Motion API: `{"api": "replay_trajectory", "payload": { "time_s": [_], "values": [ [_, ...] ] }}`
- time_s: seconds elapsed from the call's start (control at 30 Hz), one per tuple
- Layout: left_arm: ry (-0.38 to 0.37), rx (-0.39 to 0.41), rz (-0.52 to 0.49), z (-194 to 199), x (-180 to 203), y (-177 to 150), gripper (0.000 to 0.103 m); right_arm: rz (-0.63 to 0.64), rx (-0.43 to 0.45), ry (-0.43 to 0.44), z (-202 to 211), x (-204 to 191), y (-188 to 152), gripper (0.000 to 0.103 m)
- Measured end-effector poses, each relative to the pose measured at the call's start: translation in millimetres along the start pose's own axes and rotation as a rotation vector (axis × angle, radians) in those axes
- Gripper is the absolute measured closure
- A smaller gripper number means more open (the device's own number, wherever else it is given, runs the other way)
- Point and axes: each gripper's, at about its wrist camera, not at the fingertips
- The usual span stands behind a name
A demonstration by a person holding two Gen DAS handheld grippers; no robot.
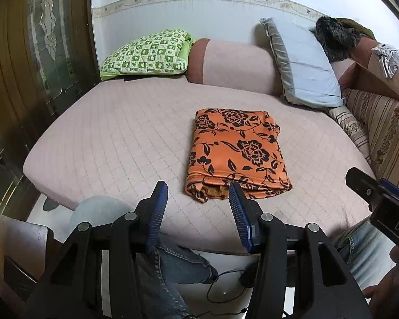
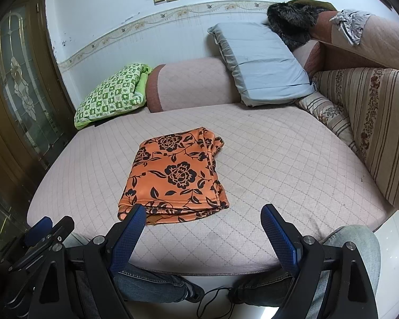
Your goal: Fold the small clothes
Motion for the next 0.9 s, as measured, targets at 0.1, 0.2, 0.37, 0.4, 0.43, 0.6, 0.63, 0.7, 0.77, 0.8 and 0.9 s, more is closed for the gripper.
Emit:
{"api": "replay_trajectory", "payload": {
  "time_s": [0.1,0.2,0.37,0.4,0.43,0.6,0.63,0.7,0.77,0.8,0.9],
  "values": [
    [0.004,0.002,0.0,0.1,0.3,-0.1,0.055,-0.001,0.001,-0.002,0.1,0.0,-0.1,0.016],
    [0.002,0.005,-0.005,0.9,0.9,-1.0,0.055,-0.002,0.001,0.0,0.1,0.1,-0.7,0.016],
    [0.001,0.009,-0.011,2.3,2.7,-1.9,0.055,-0.004,0.002,-0.002,1.4,-1.1,-1.5,0.016],
    [0.002,0.01,-0.012,2.6,3.1,-2.1,0.055,-0.003,0.003,-0.004,0.9,-1.3,-1.6,0.016],
    [0.003,0.01,-0.013,2.8,3.5,-2.4,0.055,-0.002,0.003,-0.004,0.8,-1.3,-1.5,0.016],
    [0.001,0.008,-0.017,3.5,4.7,-3.0,0.055,-0.002,0.003,-0.005,1.6,-1.3,-1.8,0.016],
    [0.0,0.008,-0.018,3.4,4.6,-2.7,0.055,-0.001,0.004,-0.005,1.7,-1.3,-1.7,0.016],
    [0.0,0.01,-0.021,4.2,5.0,-2.8,0.055,-0.002,0.005,-0.005,2.0,-1.3,-1.9,0.016],
    [-0.002,0.011,-0.023,4.5,5.0,-2.6,0.055,-0.001,0.005,-0.004,2.2,-0.5,-1.8,0.016],
    [-0.002,0.011,-0.024,4.6,5.2,-3.0,0.055,-0.001,0.004,-0.004,2.2,-0.3,-1.8,0.016],
    [0.0,0.009,-0.027,4.4,5.8,-3.1,0.055,-0.001,0.004,-0.004,2.2,-0.4,-1.7,0.016]
  ]
}}
Point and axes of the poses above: each gripper's, at about its wrist camera, not at the fingertips, and z roughly against the way its jaws point, x to its right, y to its top, and after that the axes turned 4 degrees about x, right-handed
